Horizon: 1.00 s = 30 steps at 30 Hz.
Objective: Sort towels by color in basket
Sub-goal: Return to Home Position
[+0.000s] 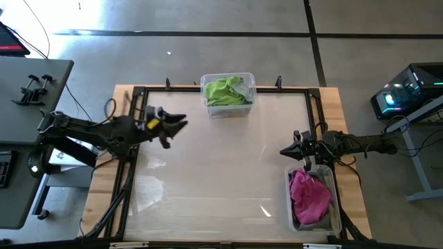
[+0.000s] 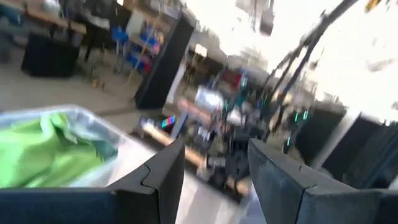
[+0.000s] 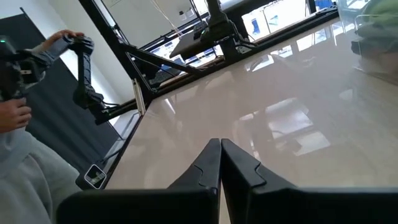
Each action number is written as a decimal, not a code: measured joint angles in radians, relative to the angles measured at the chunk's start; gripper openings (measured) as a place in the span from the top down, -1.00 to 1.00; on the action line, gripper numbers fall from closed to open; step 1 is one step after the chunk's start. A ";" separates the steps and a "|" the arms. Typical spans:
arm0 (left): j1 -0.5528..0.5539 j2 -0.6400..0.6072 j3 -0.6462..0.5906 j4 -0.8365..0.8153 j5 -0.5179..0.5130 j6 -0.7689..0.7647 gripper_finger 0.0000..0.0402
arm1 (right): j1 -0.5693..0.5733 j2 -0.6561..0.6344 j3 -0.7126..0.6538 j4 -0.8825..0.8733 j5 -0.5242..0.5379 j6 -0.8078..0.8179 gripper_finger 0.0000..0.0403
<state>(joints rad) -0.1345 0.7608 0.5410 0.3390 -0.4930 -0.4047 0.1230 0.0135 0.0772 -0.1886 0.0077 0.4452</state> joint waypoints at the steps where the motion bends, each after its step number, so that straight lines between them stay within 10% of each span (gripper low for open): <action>1: 0.000 -0.032 -0.023 0.027 -0.008 0.008 0.19 | 0.000 0.000 0.000 0.000 0.000 0.000 1.00; 20: 0.102 -0.610 -0.528 0.200 0.022 -0.012 0.19 | 0.000 0.000 0.000 0.000 0.000 0.000 1.00; 30: 0.209 -0.758 -0.529 -0.060 0.218 0.052 0.19 | 0.000 0.000 0.000 0.000 0.000 0.000 1.00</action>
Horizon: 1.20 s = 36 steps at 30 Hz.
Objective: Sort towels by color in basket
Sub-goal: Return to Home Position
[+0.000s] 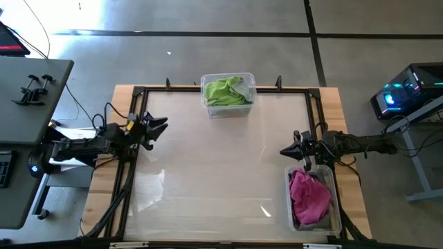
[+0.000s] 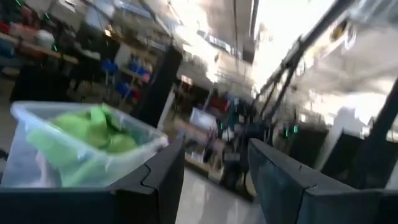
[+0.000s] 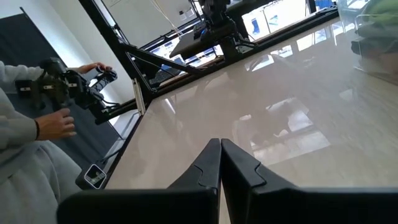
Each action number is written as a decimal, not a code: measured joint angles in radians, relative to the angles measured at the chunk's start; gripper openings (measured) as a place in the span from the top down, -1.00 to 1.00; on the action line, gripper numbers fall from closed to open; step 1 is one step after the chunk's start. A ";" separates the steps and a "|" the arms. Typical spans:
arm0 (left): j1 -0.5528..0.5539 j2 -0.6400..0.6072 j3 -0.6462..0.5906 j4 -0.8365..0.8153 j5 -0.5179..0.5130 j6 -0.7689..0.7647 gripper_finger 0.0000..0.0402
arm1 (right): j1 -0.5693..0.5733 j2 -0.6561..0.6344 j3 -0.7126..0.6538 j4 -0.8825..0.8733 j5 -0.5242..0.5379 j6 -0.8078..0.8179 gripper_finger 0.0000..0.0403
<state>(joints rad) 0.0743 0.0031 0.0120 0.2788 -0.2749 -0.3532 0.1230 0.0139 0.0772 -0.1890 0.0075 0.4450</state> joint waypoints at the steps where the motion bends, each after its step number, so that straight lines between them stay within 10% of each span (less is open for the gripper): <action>1: 0.005 -0.002 0.000 -0.029 0.018 0.000 0.19 | 0.000 0.000 0.000 0.000 0.000 0.000 1.00; 19: 0.013 0.000 0.000 -0.272 0.254 0.320 0.19 | 0.000 0.000 0.000 0.000 0.000 0.000 1.00; 36: -0.047 0.000 0.000 -0.271 0.246 0.049 0.19 | 0.000 0.000 0.000 0.000 0.000 0.000 1.00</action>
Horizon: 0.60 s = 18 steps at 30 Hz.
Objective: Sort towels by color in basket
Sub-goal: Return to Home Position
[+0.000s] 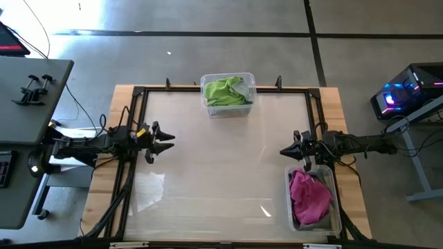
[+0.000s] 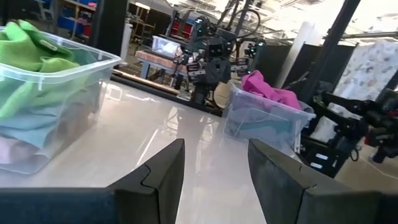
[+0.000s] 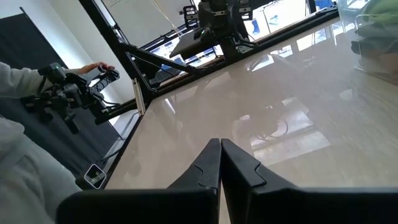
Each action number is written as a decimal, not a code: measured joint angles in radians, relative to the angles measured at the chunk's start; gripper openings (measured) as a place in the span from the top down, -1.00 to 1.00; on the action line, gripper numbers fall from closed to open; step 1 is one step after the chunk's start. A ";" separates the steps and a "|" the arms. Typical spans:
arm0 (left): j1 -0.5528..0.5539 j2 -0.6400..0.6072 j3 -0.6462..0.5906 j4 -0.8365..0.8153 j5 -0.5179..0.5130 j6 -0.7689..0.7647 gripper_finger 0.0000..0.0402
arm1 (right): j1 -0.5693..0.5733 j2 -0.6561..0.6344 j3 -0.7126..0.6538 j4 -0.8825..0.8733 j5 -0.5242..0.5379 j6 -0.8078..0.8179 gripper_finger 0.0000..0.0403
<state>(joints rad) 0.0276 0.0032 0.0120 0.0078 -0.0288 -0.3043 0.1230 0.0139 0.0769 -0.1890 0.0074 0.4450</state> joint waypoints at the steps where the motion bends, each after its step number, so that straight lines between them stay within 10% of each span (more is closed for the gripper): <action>1: -0.005 0.000 0.000 0.000 0.000 0.000 0.19 | 0.000 0.000 0.000 0.000 0.000 0.000 1.00; 18: -0.007 0.005 0.000 0.001 -0.005 0.000 0.19 | 0.000 0.000 0.000 0.000 0.000 0.000 1.00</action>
